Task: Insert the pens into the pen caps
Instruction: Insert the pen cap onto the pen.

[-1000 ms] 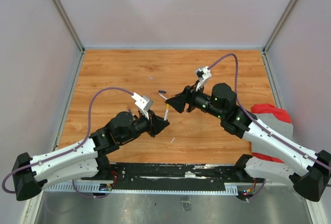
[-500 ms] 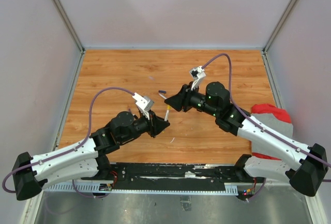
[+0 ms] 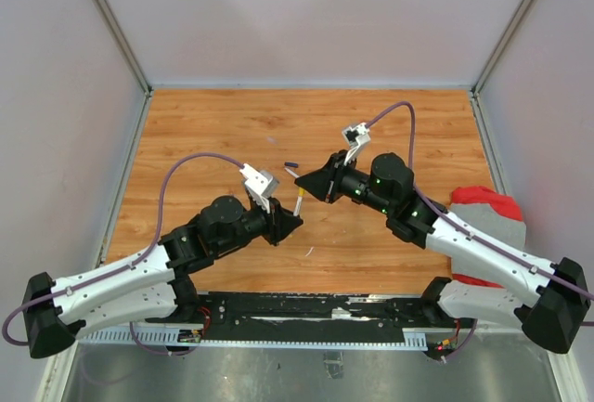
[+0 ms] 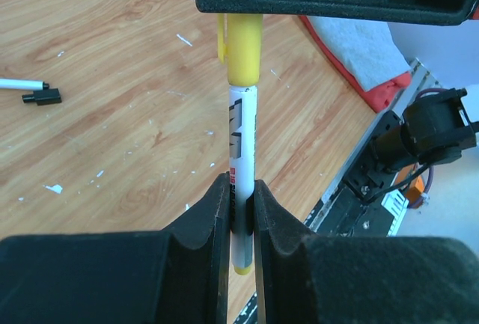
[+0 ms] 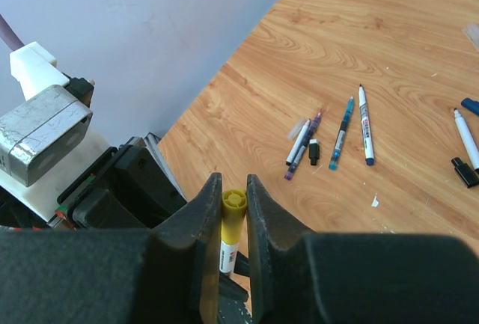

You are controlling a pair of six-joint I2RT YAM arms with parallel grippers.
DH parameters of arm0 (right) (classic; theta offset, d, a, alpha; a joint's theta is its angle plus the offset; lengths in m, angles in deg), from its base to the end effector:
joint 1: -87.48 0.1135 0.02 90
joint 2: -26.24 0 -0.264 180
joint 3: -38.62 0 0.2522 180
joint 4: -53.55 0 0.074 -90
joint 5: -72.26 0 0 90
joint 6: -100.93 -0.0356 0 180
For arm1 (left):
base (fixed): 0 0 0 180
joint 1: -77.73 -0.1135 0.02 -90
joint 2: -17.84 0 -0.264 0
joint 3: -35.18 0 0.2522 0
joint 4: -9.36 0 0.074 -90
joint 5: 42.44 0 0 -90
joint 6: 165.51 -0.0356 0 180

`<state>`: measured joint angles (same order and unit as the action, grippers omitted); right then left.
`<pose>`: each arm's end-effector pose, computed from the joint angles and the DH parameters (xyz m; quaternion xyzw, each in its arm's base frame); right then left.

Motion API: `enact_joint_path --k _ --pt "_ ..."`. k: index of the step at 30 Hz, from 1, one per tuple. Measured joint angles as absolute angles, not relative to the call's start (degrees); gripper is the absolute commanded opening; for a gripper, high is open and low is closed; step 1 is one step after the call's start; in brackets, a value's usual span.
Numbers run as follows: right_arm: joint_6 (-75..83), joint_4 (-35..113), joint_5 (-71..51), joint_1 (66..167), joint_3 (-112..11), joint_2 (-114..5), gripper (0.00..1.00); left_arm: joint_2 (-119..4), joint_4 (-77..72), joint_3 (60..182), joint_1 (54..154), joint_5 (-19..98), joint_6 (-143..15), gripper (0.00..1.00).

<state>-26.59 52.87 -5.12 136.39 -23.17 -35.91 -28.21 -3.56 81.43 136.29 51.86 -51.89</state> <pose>0.1634 0.1992 0.3434 -0.1470 0.6980 0.5340 0.4538 0.1044 -0.1657 0.2803 0.2120 0.7516 -0.3880 0.4895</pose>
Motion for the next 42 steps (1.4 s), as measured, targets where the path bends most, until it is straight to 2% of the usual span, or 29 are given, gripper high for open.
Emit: enact_joint_path --k 42 --pt "-33.9 68.8 -23.0 147.5 -5.3 -30.3 0.0 -29.9 -15.3 84.2 137.5 46.9 -52.7 0.01"
